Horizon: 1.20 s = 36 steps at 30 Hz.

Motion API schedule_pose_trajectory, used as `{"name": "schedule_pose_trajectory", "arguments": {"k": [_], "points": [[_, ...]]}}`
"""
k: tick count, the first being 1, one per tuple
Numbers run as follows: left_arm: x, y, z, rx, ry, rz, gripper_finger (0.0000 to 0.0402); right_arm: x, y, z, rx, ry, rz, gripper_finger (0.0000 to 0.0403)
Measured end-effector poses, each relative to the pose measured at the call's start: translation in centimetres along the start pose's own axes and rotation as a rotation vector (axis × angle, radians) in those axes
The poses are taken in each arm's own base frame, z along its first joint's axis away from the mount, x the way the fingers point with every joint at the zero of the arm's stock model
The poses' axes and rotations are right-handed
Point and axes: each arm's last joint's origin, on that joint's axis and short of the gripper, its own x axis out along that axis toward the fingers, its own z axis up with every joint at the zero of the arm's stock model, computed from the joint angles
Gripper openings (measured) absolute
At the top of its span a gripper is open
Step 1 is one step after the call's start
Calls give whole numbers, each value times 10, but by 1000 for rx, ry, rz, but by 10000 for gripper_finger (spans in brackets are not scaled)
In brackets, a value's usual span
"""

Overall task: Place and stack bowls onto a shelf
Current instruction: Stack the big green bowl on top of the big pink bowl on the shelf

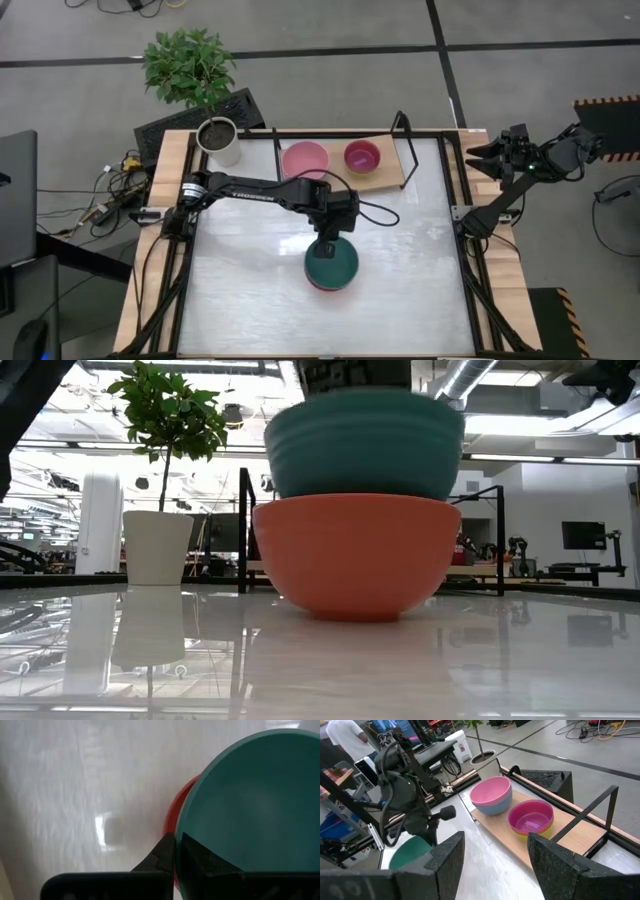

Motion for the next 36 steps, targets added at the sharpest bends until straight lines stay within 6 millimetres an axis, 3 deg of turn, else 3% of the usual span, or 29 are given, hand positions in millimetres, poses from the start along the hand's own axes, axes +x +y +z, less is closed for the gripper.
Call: {"name": "schedule_pose_trajectory", "arguments": {"k": [8, 18, 27, 36], "points": [[-17, 4, 6, -155, -1, -2, 0, 0, 0, 0, -5, 1, -4, 242], [-68, 9, 24, -146, -80, 16, 0, 0, 0, 0, -6, 0, -6, 242], [-127, 45, 25, -156, -138, 161, 0, 0, -1, 0, -7, -1, -7, 242], [-153, 106, 1, -222, -94, 274, 0, 0, -2, 1, -11, -48, -59, 242]]}}
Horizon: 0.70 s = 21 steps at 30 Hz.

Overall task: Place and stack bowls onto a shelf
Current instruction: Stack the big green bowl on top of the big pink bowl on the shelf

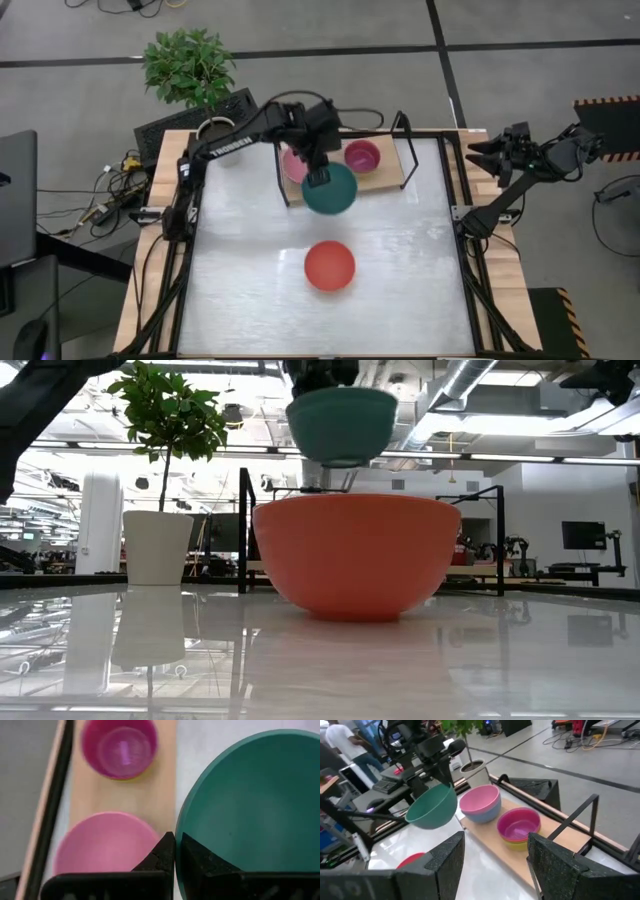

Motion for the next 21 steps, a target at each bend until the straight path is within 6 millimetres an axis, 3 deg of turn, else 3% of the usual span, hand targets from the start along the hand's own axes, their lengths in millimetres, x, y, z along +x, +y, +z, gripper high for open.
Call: {"name": "schedule_pose_trajectory", "arguments": {"k": [11, 21], "points": [[-7, 82, -12, -37, -10, 113, 0, 0, 0, 0, 9, -6, -6, 242], [11, 138, -43, -83, 94, 121, 0, 0, -3, 0, -16, -36, -55, 242]]}}
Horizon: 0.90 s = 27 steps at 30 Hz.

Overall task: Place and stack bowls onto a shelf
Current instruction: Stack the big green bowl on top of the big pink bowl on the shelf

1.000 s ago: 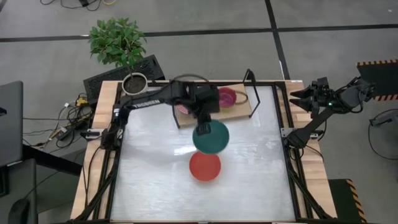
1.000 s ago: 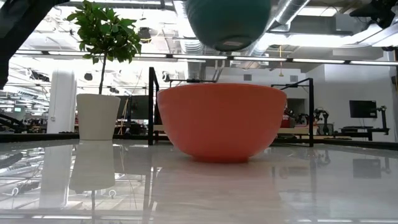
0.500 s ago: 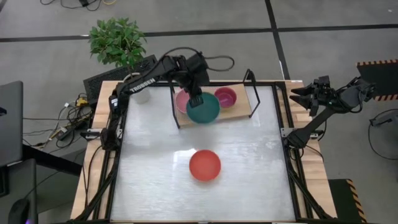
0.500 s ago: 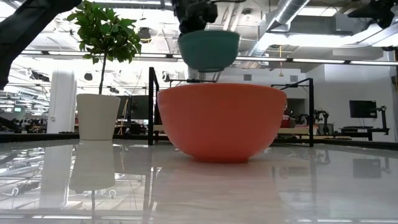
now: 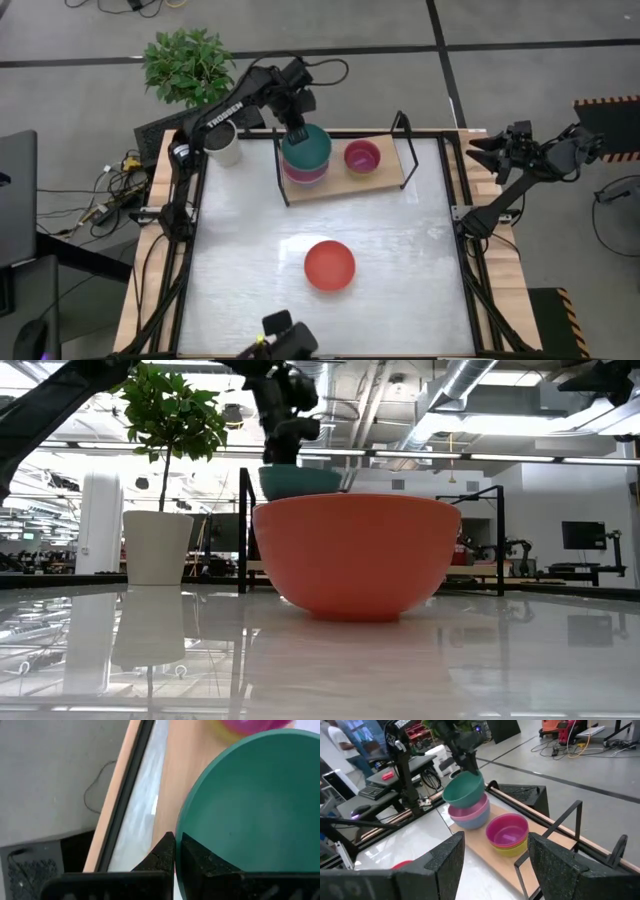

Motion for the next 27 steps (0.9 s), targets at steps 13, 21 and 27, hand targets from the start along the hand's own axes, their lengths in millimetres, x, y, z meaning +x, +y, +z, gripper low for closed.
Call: {"name": "schedule_pose_trajectory", "arguments": {"k": [13, 21, 27], "points": [[29, 12, -14, 38, 46, -71, 0, 0, 0, 0, 12, -6, -6, 242], [28, 11, -10, 49, -6, -115, 19, 0, 0, 0, 18, -6, -6, 242], [28, 7, -5, 68, -54, -137, 80, 0, 0, 0, 27, -6, -6, 242]]}}
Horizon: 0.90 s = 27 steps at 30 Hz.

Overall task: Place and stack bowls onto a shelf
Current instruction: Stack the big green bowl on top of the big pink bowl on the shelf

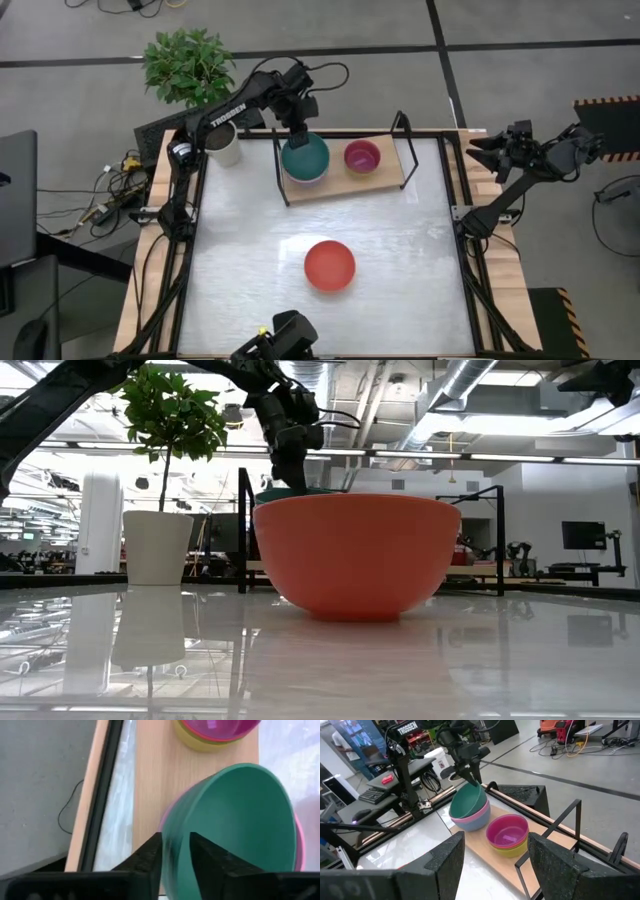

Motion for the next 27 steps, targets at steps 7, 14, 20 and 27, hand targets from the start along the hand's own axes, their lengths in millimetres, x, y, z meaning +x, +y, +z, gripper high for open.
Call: {"name": "schedule_pose_trajectory", "arguments": {"k": [7, 14, 20, 27], "points": [[-3, 1, 1, -5, -14, -2, 145, 0, 1, 0, 19, -3, 3, 242], [-21, 0, 10, 1, -69, 22, 195, 0, 1, 1, 35, -3, 3, 242], [-43, -1, 17, 7, -115, 75, 207, 0, 0, 0, 40, -2, 3, 242], [-52, -9, 13, 13, -94, -37, 71, 0, 0, 0, 40, -2, 3, 242]]}}
